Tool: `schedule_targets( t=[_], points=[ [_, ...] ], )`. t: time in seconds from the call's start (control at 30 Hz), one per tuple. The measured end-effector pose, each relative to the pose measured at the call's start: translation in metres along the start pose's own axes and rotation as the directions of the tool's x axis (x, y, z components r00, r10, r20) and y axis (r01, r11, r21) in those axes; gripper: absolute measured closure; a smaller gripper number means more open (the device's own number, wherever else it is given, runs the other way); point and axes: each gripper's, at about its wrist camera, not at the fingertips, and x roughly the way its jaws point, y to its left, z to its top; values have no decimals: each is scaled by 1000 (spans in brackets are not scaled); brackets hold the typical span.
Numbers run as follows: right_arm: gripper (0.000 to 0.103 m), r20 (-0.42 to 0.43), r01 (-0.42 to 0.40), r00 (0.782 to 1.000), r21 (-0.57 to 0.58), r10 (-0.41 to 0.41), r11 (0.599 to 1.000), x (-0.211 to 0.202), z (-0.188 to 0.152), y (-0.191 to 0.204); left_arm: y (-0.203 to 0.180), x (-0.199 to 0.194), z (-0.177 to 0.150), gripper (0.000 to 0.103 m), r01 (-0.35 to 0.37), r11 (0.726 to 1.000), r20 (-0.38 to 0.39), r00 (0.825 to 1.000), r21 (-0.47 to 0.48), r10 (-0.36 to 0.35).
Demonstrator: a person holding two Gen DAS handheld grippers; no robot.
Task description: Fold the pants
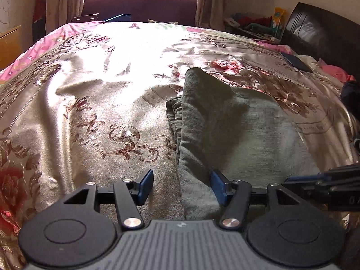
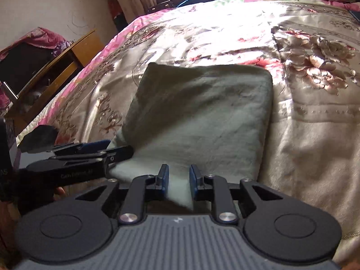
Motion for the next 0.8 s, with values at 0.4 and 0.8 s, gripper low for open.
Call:
schedule_targets(
  t=[0.4,0.8],
  points=[
    [75,24,97,995,100,-99,990,-14,-19,7,-15,-18,-26,34,16,998,-85,996,-53,-20],
    [71,104,79,990,183,-100,980,-47,-57,10,-38,-45,-46,34,-25,1000,-66,997,3,25]
  ],
)
